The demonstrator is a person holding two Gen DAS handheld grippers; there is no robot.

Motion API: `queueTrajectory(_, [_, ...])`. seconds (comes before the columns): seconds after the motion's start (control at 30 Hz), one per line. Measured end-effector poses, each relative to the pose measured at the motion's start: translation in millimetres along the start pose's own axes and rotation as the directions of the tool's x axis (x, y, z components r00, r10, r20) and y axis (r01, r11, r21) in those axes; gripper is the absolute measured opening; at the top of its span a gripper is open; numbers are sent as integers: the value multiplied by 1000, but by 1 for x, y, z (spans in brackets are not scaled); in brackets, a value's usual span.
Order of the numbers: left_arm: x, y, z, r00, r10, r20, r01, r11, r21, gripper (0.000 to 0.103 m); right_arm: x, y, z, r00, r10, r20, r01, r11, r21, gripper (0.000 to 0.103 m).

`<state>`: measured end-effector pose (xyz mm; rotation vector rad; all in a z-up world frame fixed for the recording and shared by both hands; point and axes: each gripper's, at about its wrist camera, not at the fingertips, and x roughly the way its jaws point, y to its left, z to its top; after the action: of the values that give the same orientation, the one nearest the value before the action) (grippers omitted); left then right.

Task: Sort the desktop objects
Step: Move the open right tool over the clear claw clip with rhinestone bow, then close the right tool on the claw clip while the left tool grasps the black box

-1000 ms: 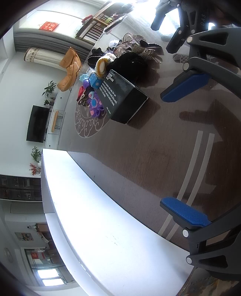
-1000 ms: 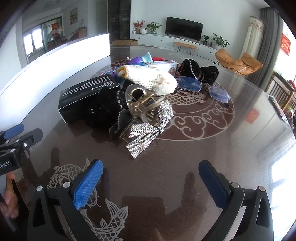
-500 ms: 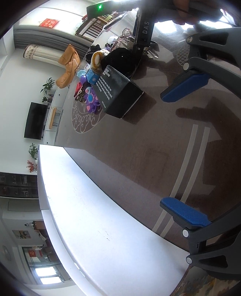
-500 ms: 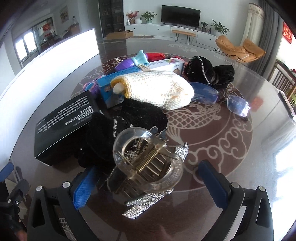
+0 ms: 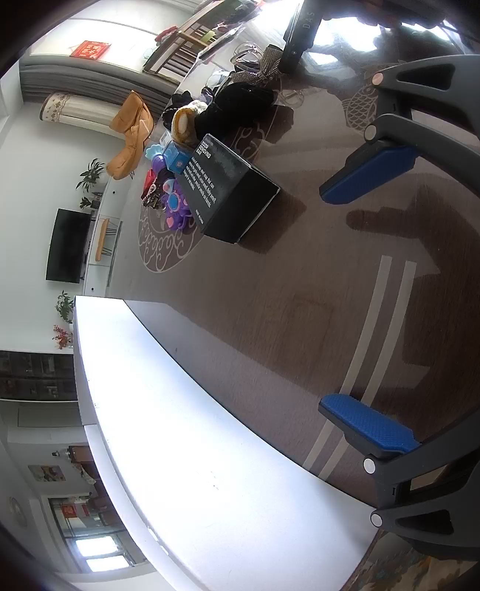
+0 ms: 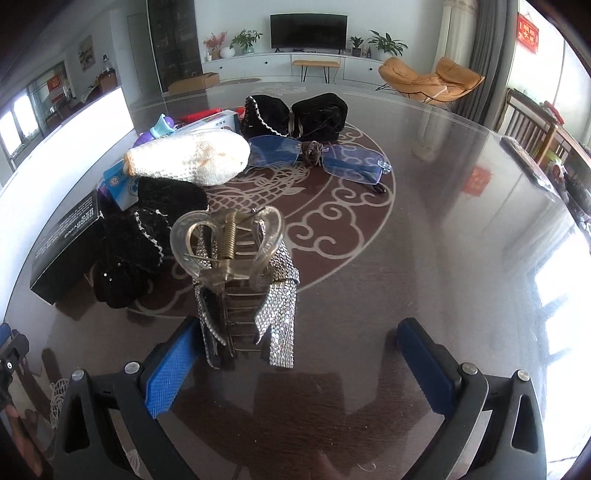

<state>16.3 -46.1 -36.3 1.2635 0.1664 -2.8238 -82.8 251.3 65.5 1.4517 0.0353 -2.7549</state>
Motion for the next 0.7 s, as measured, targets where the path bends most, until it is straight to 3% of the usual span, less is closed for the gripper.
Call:
queueTrajectory(0.47, [-3, 8, 2, 999, -33, -4, 33, 999, -26, 103, -5, 0, -4, 1000, -9, 13, 8, 1000, 10, 103])
queueTrajectory(0.63, [0, -1, -2, 1000, 11, -6, -11, 1000, 12, 103, -5, 0, -5, 1000, -9, 14, 9, 1000, 9, 103])
queueTrajectory(0.7, [0, -6, -2, 1000, -7, -14, 7, 999, 31, 103, -5, 1, -5, 1000, -9, 14, 9, 1000, 9, 103])
